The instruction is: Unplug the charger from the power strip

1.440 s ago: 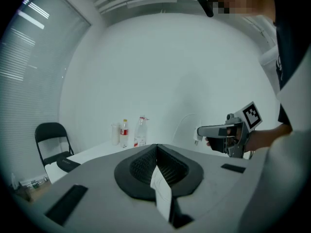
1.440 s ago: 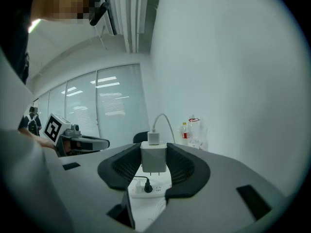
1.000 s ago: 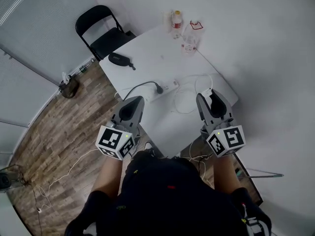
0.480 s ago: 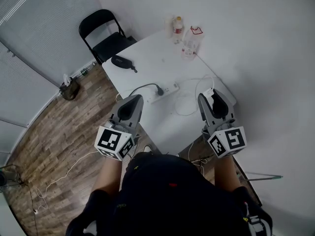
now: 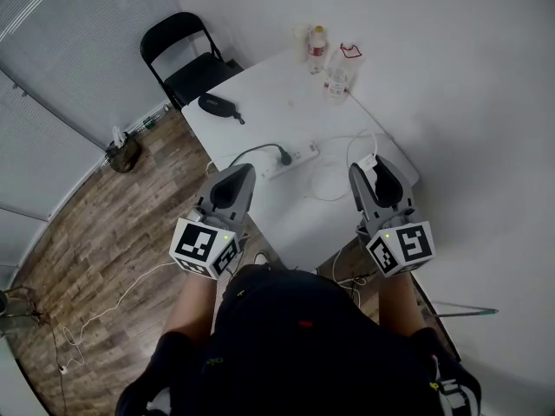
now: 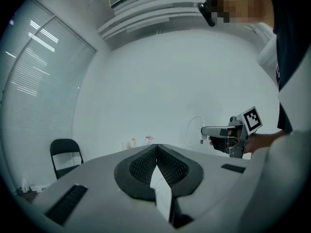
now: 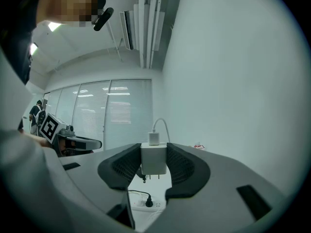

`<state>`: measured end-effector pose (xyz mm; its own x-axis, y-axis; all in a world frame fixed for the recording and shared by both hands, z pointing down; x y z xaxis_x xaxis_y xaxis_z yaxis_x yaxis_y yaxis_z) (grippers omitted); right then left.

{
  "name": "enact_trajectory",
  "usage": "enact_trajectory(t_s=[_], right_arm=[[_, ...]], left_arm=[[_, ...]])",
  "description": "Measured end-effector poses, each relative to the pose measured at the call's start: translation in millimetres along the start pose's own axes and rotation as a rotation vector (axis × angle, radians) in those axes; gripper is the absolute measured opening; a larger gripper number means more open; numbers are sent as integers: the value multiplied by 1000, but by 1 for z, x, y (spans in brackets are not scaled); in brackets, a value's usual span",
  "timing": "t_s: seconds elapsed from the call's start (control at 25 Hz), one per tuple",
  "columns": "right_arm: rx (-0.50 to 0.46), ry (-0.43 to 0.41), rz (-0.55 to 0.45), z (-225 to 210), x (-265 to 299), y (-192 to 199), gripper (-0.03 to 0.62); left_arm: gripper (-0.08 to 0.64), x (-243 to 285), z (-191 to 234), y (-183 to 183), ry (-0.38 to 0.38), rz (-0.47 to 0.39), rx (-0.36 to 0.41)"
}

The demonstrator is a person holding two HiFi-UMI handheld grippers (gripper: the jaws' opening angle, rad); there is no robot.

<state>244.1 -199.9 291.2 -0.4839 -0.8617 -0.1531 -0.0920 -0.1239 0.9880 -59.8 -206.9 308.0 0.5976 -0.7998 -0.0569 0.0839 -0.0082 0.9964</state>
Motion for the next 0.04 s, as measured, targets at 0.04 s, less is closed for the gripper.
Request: enact_trajectory(t_s=[0.04], right_arm=[[0,0,0,0,1,1,172]], left_arm=[[20,0,0,0,1,1,0]])
Point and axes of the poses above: the fingertips, and each gripper's own axes: x forward along the fingers, z to its left, y out of its underside, the point moved 10 cm from there along -x, backward along the fingers, and after that the axes turned 7 degrees about -z, right-handed, at the moved point
